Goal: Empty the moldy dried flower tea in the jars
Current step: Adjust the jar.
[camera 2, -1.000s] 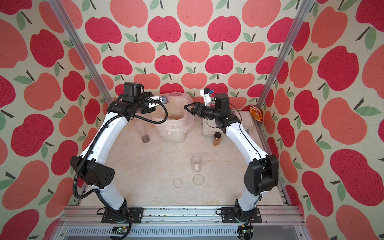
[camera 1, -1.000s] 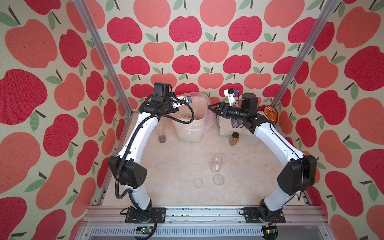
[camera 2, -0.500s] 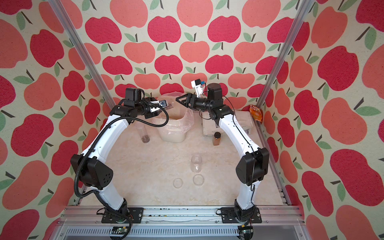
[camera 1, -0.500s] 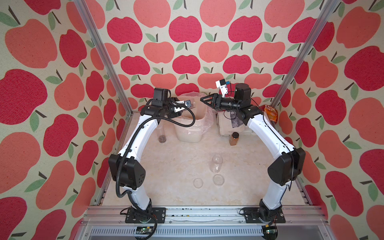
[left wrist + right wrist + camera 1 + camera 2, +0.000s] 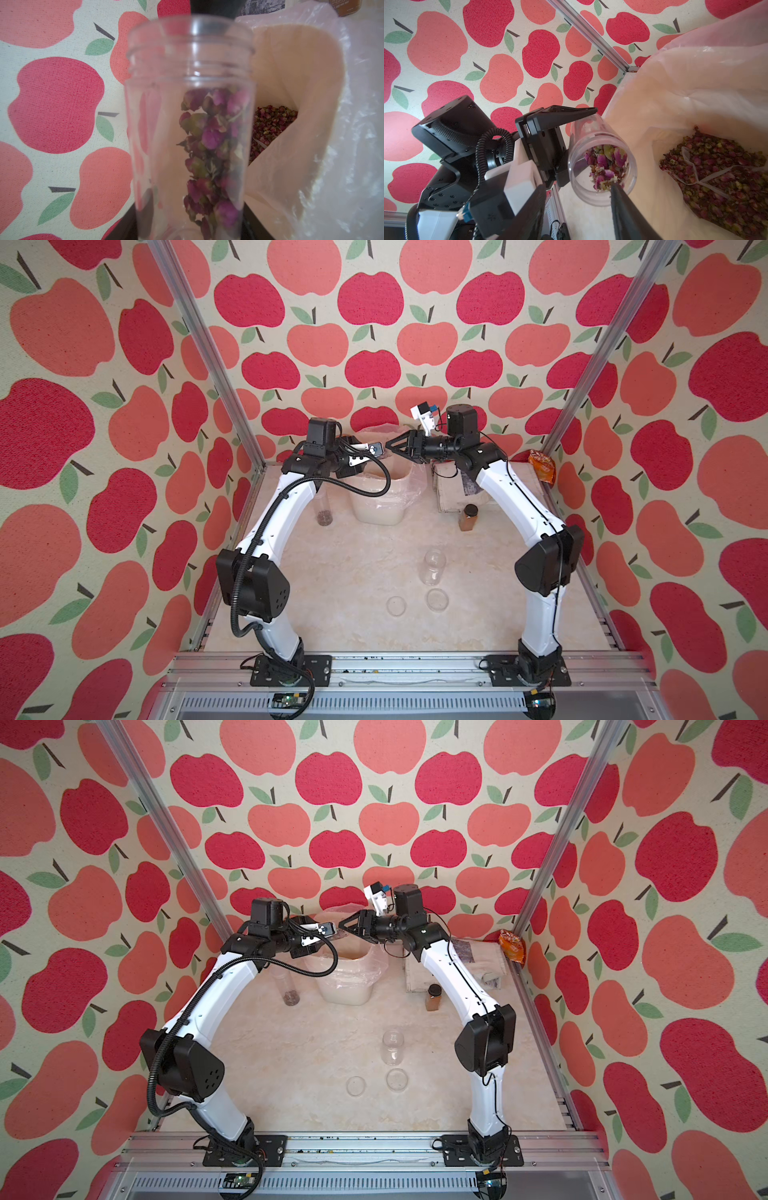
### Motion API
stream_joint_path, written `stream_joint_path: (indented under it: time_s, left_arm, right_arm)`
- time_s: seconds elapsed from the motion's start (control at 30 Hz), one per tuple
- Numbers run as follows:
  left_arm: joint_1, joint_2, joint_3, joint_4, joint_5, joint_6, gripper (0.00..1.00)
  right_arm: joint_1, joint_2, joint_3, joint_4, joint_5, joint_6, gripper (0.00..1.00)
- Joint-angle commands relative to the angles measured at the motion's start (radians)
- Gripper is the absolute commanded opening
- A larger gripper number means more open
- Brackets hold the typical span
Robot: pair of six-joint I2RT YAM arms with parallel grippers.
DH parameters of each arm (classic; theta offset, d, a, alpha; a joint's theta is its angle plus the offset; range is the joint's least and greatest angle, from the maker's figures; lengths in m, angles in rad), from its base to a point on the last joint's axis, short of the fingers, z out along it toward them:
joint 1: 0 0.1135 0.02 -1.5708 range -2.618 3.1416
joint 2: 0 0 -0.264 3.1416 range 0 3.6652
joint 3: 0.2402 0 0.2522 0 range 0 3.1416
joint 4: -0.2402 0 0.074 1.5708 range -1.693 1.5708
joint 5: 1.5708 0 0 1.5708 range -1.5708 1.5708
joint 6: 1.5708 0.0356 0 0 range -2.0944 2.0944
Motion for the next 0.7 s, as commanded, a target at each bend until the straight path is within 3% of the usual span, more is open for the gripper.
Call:
stream_joint_path:
  time_s: [0.0, 0.2, 0.4, 0.67]
  left_arm:
    - [-0.002, -0.039, -0.016, 0.037, 0.014, 0.021, 0.00]
    - [-0.014, -0.044, -0.024, 0.051, 0.001, 0.035, 0.00]
    - [-0.022, -0.045, -0.033, 0.060, -0.014, 0.053, 0.00]
    - [-0.026, -0.044, -0.045, 0.073, -0.035, 0.070, 0.00]
  right_arm:
    - [0.011, 0.019, 0.042, 0.008, -0.009, 0.040, 0.51]
    - [0.019, 0.050, 0.063, 0.047, -0.013, 0.093, 0.46]
    - [0.022, 0.077, 0.075, 0.101, -0.027, 0.157, 0.34]
    - [0.023, 0.091, 0.068, 0.180, -0.042, 0.238, 0.08]
